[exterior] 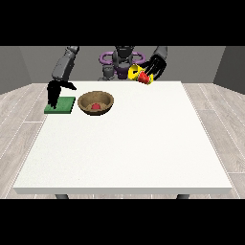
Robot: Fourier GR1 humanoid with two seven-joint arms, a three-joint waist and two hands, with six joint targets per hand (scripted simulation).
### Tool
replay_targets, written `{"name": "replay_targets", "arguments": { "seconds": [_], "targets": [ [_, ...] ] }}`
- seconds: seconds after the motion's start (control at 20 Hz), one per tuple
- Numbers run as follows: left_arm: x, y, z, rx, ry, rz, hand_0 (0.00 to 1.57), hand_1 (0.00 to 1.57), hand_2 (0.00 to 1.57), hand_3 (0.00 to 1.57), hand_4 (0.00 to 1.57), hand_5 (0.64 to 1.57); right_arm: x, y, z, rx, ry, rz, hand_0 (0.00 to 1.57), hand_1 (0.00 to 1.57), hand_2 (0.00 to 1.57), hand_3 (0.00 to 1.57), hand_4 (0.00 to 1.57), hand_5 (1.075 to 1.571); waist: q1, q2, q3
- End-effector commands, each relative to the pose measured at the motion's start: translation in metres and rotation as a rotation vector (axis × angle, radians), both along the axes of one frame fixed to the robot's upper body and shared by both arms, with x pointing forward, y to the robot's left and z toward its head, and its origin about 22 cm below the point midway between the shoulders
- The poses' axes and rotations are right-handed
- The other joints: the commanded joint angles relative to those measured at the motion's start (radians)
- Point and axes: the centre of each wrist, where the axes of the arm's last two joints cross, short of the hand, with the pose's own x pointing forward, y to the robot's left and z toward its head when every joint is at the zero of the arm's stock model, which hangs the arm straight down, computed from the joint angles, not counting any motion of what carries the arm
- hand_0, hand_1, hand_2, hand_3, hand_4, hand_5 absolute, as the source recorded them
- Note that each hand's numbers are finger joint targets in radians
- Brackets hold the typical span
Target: Pick the cup and pour the ball into the bowl, then pick the bowl and place it on the pad
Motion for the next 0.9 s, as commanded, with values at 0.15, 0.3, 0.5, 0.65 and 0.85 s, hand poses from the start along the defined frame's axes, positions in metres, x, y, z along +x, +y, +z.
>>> {"name": "replay_targets", "arguments": {
  "seconds": [0.15, 0.3, 0.5, 0.65, 0.85],
  "targets": [
    [0.009, 0.021, 0.003, -0.446, 0.06, -0.095, 0.29, 0.29, 0.0, 0.0, 0.83, 1.559, 0.042, 0.043, 0.034, 0.01, -0.08, 0.128, 0.0, 0.0, 0.0, 0.0, 0.39, 1.57, -0.083, 0.119, -0.0003],
    [0.011, 0.04, -0.026, -0.534, 0.1, -0.117, 0.0, 0.0, 0.0, 0.0, 0.0, 1.545, 0.046, 0.059, 0.031, 0.012, -0.062, 0.158, 0.0, 0.0, 0.0, 0.0, 0.37, 1.564, -0.112, 0.128, 0.0001],
    [0.001, 0.06, -0.074, -0.57, 0.194, -0.095, 0.0, 0.0, 0.0, 0.0, 0.0, 1.52, 0.033, 0.08, -0.004, -0.001, 0.012, 0.189, 0.0, 0.0, 0.0, 0.0, 0.18, 1.544, -0.154, 0.057, 0.0028],
    [0.017, 0.082, -0.059, -0.583, 0.207, -0.092, 0.0, 0.0, 0.0, 0.0, 0.0, 1.527, 0.038, 0.094, -0.006, -0.016, 0.047, 0.2, 0.0, 0.0, 0.0, 0.0, 0.0, 1.545, -0.173, 0.022, 0.0034],
    [0.006, 0.077, -0.073, -0.592, 0.218, -0.114, 0.0, 0.0, 0.0, 0.0, 0.0, 1.533, 0.034, 0.094, -0.019, 0.007, 0.087, 0.215, 0.0, 0.0, 0.0, 0.0, 0.08, 1.543, -0.161, -0.004, 0.0036]
  ]
}}
